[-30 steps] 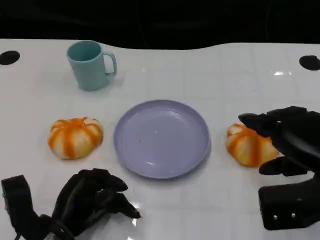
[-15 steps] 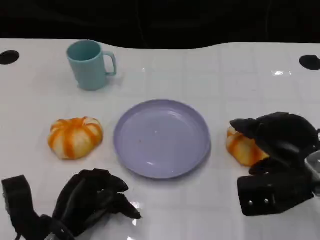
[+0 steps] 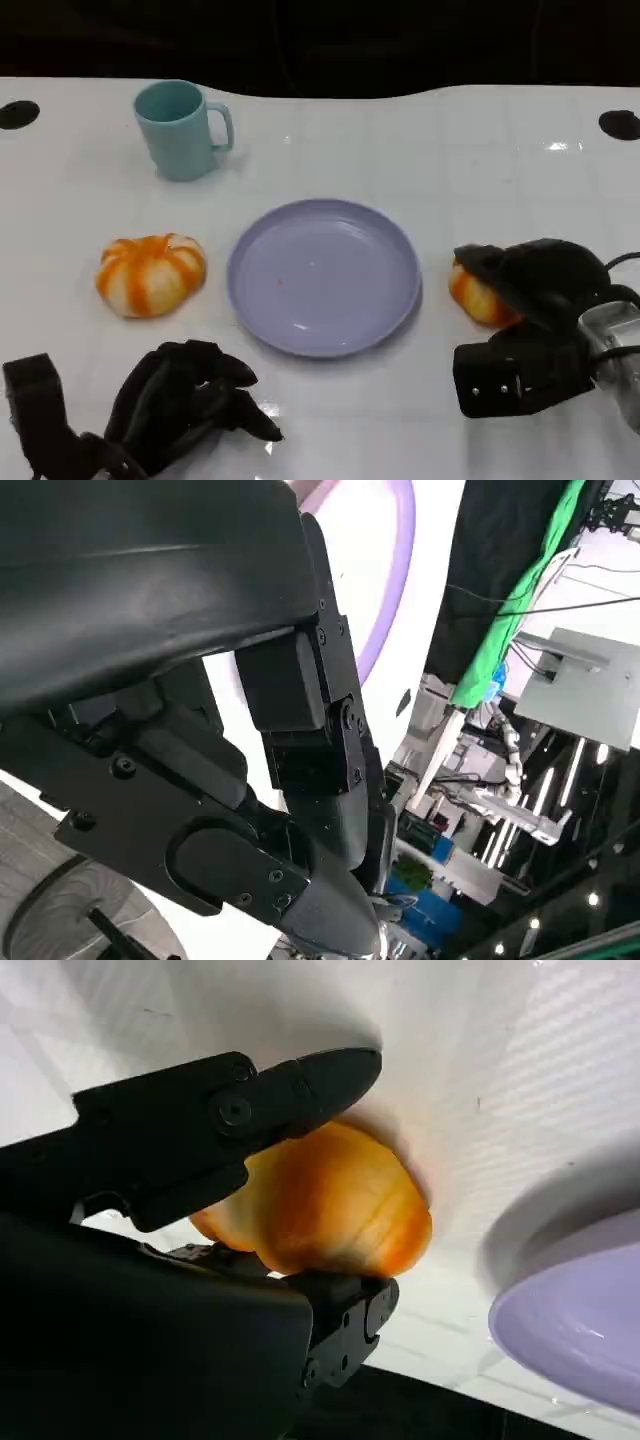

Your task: Grasp the bread from the table and place it into the plate.

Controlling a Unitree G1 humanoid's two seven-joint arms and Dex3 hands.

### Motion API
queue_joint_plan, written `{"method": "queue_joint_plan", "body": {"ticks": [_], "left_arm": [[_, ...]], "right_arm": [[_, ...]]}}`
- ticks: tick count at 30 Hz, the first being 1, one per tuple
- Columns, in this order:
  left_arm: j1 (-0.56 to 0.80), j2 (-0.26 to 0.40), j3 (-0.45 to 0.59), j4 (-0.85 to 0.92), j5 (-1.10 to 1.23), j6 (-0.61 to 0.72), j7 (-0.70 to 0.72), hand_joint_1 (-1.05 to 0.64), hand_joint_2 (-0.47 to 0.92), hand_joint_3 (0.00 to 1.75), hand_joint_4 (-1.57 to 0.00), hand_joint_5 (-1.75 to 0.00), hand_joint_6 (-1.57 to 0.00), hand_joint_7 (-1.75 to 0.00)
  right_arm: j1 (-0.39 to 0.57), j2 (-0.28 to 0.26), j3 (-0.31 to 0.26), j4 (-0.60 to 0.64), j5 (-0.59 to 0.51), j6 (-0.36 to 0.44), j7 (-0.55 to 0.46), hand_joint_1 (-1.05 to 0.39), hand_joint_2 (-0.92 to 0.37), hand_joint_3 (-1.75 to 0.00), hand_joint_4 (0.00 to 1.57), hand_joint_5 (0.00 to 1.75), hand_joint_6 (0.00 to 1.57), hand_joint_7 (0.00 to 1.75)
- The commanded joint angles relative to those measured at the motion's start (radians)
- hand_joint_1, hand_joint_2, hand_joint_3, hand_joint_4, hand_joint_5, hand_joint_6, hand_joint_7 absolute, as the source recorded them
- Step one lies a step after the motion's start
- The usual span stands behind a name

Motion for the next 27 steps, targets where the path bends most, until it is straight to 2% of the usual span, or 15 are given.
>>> {"method": "queue_joint_plan", "body": {"ticks": [1, 2, 3, 5, 6, 9, 10, 13, 16, 17, 18, 20, 21, 24, 27], "left_arm": [[0.007, 0.012, 0.001, -0.010, 0.004, 0.002, 0.008, -1.02, 0.75, 0.00, -1.57, -0.31, -1.57, -0.08], [0.007, 0.012, 0.000, -0.008, 0.004, -0.001, 0.007, -1.01, 0.76, 0.00, -1.57, -0.30, -1.57, -0.08], [0.007, 0.012, 0.000, -0.009, 0.004, -0.001, 0.008, -1.01, 0.76, 0.00, -1.57, -0.30, -1.57, -0.08], [0.008, 0.012, 0.000, -0.012, 0.003, 0.006, 0.012, -1.01, 0.76, 0.00, -1.57, -0.30, -1.57, -0.08], [0.009, 0.012, -0.001, -0.013, 0.002, 0.005, 0.011, -1.01, 0.75, 0.00, -1.57, -0.30, -1.57, -0.08], [0.011, 0.012, -0.002, -0.017, 0.005, 0.000, 0.013, -1.01, 0.76, 0.00, -1.57, -0.30, -1.57, -0.08], [0.012, 0.012, -0.003, -0.018, 0.006, 0.001, 0.014, -1.01, 0.76, 0.00, -1.57, -0.30, -1.57, -0.08], [0.013, 0.012, -0.004, -0.022, 0.008, 0.005, 0.023, -1.01, 0.76, 0.00, -1.57, -0.31, -1.57, -0.08], [0.013, 0.011, -0.004, -0.022, 0.005, 0.009, 0.021, -1.02, 0.75, 0.00, -1.57, -0.32, -1.57, -0.09], [0.012, 0.011, -0.003, -0.022, 0.004, 0.010, 0.019, -1.02, 0.75, 0.00, -1.57, -0.32, -1.57, -0.09], [0.012, 0.012, -0.004, -0.022, 0.004, 0.012, 0.019, -1.01, 0.75, 0.00, -1.57, -0.31, -1.57, -0.09], [0.011, 0.012, -0.004, -0.022, 0.004, 0.015, 0.019, -1.01, 0.75, 0.00, -1.57, -0.31, -1.57, -0.09], [0.011, 0.012, -0.004, -0.023, 0.004, 0.016, 0.019, -1.01, 0.75, 0.00, -1.57, -0.31, -1.57, -0.09], [0.014, 0.012, -0.003, -0.026, 0.003, 0.018, 0.020, -1.01, 0.75, 0.00, -1.57, -0.31, -1.57, -0.09], [0.015, 0.012, -0.001, -0.025, 0.004, 0.013, 0.020, -1.01, 0.75, 0.00, -1.57, -0.32, -1.57, -0.09]], "right_arm": [[-0.001, 0.007, 0.001, 0.061, 0.033, -0.037, -0.111, -0.37, -0.88, 0.00, 0.73, 0.21, 0.63, 0.08], [0.000, 0.008, 0.001, 0.074, 0.036, -0.058, -0.161, -0.28, -0.86, 0.00, 0.73, 0.73, 0.78, 0.07], [0.000, 0.008, 0.003, 0.089, 0.037, -0.082, -0.211, -0.24, -0.86, 0.00, 0.69, 1.09, 0.86, 0.07], [-0.005, 0.005, 0.007, 0.118, 0.041, -0.128, -0.286, -0.18, -0.90, -0.02, 0.69, 1.51, 1.01, 0.13], [-0.009, 0.002, 0.012, 0.133, 0.038, -0.154, -0.326, -0.18, -0.91, -0.02, 0.68, 1.58, 1.04, 0.14], [-0.022, -0.004, 0.028, 0.171, 0.026, -0.208, -0.420, -0.23, -0.92, -0.12, 0.78, 1.64, 1.14, 0.26], [-0.026, -0.003, 0.032, 0.183, 0.023, -0.225, -0.461, -0.24, -0.92, -0.12, 0.80, 1.69, 1.15, 0.37], [-0.034, 0.003, 0.040, 0.216, 0.019, -0.276, -0.590, -0.18, -0.88, -0.10, 0.89, 1.74, 0.94, 1.15], [-0.044, 0.009, 0.049, 0.242, 0.013, -0.311, -0.687, -0.15, -0.83, -0.13, 0.92, 1.75, 0.77, 1.60], [-0.047, 0.011, 0.051, 0.251, 0.012, -0.318, -0.708, -0.14, -0.81, -0.14, 0.93, 1.75, 0.73, 1.69], [-0.051, 0.014, 0.051, 0.256, 0.015, -0.330, -0.732, -0.13, -0.79, -0.18, 0.93, 1.75, 0.72, 1.72], [-0.058, 0.019, 0.052, 0.264, 0.020, -0.346, -0.760, -0.13, -0.52, -0.74, 0.93, 1.75, 0.69, 1.74], [-0.060, 0.020, 0.053, 0.267, 0.021, -0.351, -0.768, -0.12, -0.47, -0.85, 0.93, 1.75, 0.69, 1.74], [-0.067, 0.025, 0.042, 0.260, 0.038, -0.379, -0.782, -0.10, -0.37, -1.05, 0.94, 1.75, 0.68, 1.75], [-0.071, 0.027, 0.033, 0.250, 0.051, -0.397, -0.789, -0.09, -0.30, -1.15, 0.95, 1.75, 0.69, 1.75]]}}
